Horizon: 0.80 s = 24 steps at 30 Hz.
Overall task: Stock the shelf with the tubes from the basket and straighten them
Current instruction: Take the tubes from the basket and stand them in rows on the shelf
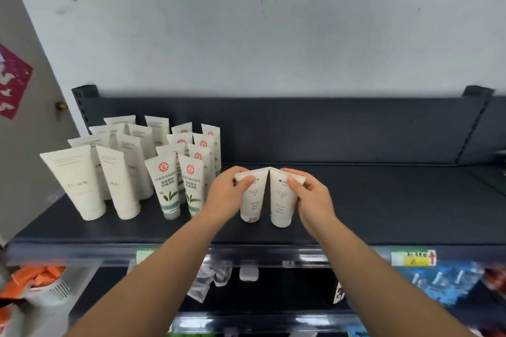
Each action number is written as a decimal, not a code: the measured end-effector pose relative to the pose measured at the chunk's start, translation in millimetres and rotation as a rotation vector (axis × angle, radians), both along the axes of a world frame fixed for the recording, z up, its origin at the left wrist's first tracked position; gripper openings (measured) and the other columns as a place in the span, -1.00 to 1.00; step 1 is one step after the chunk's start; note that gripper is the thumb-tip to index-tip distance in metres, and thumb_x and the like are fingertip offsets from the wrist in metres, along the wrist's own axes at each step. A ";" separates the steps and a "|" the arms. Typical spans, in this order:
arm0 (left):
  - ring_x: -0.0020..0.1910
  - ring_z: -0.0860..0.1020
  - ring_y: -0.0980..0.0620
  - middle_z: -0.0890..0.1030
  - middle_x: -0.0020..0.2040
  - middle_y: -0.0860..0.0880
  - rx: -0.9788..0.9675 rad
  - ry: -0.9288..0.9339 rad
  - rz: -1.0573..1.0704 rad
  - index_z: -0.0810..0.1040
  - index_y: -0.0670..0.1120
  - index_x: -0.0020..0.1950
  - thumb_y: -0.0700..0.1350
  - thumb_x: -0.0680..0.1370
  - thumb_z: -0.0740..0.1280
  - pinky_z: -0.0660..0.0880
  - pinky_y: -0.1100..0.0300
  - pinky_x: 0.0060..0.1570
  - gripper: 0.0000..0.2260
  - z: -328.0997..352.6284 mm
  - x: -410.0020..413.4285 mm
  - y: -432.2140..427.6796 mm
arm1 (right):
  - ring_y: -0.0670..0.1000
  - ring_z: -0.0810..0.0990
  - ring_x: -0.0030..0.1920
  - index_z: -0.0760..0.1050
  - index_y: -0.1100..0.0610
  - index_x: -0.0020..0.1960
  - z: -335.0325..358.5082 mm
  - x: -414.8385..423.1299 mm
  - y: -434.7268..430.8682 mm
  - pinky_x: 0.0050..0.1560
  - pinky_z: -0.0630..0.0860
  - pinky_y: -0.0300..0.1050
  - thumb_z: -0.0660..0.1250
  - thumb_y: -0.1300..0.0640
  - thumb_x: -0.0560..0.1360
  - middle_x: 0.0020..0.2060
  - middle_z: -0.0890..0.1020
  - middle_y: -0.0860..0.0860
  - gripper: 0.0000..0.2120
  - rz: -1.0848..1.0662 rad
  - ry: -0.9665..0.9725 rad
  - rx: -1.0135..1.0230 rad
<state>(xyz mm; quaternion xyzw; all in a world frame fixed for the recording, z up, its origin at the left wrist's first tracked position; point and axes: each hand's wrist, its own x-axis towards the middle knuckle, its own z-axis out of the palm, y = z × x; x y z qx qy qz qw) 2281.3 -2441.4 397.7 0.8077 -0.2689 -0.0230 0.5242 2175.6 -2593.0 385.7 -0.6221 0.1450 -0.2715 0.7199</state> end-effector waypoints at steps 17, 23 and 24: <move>-0.07 0.57 0.12 0.62 -0.10 0.09 0.009 -0.042 0.075 0.56 -0.02 0.02 -0.02 0.57 0.33 0.45 0.20 -0.20 -0.91 -4.3 42.9 -18.9 | -0.19 0.64 -0.09 0.58 -0.08 -0.04 -4.1 43.3 -29.1 -0.11 0.52 -0.30 0.37 0.17 0.53 -0.10 0.69 -0.10 -0.86 -0.046 0.056 -0.339; -0.03 0.57 0.08 0.60 -0.07 0.09 0.014 -0.044 0.108 0.54 -0.01 0.06 -0.04 0.57 0.34 0.46 0.20 -0.16 -0.90 -2.4 44.5 -18.2 | -0.09 0.65 -0.02 0.57 -0.10 -0.03 -8.0 53.3 -34.2 0.00 0.58 -0.12 0.38 0.14 0.52 -0.08 0.69 -0.09 -0.87 -0.083 0.093 -0.328; -0.02 0.56 0.08 0.60 -0.05 0.09 0.027 -0.048 0.115 0.52 0.00 0.09 -0.05 0.57 0.34 0.47 0.19 -0.14 -0.88 -1.3 42.4 -18.2 | -0.09 0.64 -0.01 0.57 -0.09 -0.02 -8.2 54.3 -33.9 0.01 0.58 -0.11 0.37 0.14 0.52 -0.08 0.68 -0.10 -0.87 -0.086 0.099 -0.327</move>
